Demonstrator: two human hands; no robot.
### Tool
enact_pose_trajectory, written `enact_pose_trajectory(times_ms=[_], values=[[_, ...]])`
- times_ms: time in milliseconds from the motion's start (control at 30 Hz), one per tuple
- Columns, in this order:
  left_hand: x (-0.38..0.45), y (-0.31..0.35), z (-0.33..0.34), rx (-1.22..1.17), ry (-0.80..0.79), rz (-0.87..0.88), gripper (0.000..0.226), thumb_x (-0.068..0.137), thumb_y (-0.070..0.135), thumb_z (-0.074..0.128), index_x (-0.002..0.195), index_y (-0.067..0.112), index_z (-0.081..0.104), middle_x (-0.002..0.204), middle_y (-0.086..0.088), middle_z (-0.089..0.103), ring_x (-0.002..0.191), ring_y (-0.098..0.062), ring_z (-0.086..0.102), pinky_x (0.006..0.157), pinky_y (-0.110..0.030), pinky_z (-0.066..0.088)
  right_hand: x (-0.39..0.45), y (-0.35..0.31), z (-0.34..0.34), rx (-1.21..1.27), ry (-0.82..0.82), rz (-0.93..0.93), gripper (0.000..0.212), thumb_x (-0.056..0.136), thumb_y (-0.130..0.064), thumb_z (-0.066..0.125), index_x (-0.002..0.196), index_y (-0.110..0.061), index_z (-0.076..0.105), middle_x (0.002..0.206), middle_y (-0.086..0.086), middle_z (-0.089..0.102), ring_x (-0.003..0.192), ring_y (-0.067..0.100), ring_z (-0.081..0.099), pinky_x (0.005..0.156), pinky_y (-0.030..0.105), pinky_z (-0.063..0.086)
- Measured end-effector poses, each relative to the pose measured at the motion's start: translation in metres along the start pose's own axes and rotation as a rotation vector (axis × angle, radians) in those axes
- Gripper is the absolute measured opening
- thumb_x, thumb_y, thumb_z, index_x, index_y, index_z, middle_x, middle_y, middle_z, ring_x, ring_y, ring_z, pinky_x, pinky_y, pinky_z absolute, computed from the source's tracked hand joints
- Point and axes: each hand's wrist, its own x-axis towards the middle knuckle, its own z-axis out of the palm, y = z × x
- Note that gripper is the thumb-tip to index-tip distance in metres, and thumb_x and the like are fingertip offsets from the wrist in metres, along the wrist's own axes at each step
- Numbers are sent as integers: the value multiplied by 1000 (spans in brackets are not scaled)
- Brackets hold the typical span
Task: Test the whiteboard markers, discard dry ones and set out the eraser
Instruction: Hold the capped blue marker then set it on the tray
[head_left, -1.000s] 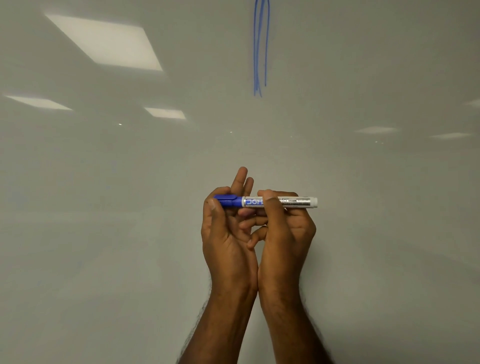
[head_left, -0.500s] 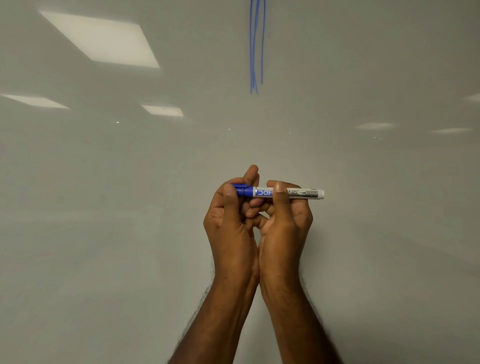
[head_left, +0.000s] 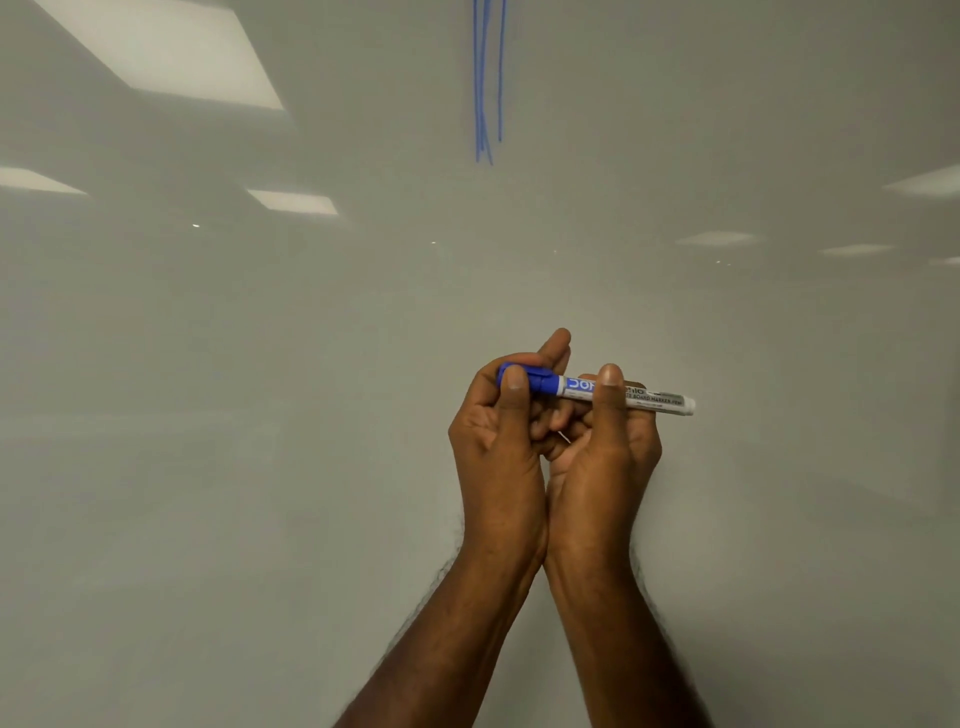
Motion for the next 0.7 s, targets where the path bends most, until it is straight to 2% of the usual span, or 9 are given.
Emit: enact_pose_trajectory(times_ms=[200, 300, 467, 633, 700], values=[[-10, -29, 13, -69, -9, -101, 34, 104, 28, 41, 111, 0, 60, 125, -6, 71, 119, -22, 66, 107, -44, 47, 10, -3, -27, -83, -30, -87, 26, 105, -21, 46, 82, -11, 55, 58, 3, 54, 52, 14, 53, 56, 25, 52], [-16, -43, 19, -136, -19, -150, 33, 106, 24, 38, 112, -1, 58, 126, -6, 71, 121, -21, 65, 107, -41, 47, 13, -4, -42, -155, -18, -113, 27, 105, -24, 45, 86, -5, 52, 61, 7, 54, 52, 16, 54, 54, 24, 52], [-38, -71, 31, -254, -41, -236, 33, 105, 26, 37, 112, 1, 57, 127, -6, 70, 121, -23, 65, 103, -37, 51, 16, -7, -76, -257, 26, -103, 29, 105, -25, 44, 85, -4, 51, 60, 8, 53, 51, 15, 54, 52, 23, 51], [-72, -112, 37, -117, -71, -304, 40, 99, 36, 40, 112, 4, 62, 122, -1, 72, 115, -21, 68, 96, -39, 55, 13, -10, -139, -404, 137, -14, 31, 102, -31, 49, 90, -5, 60, 66, 6, 65, 60, 17, 64, 55, 30, 54], [-82, -131, 35, -30, -98, -310, 37, 100, 34, 44, 110, 7, 67, 120, -2, 73, 114, -22, 68, 101, -45, 52, 12, -18, -164, -479, 180, 16, 26, 101, -29, 54, 95, -7, 66, 76, 10, 72, 69, 21, 69, 55, 32, 55]])
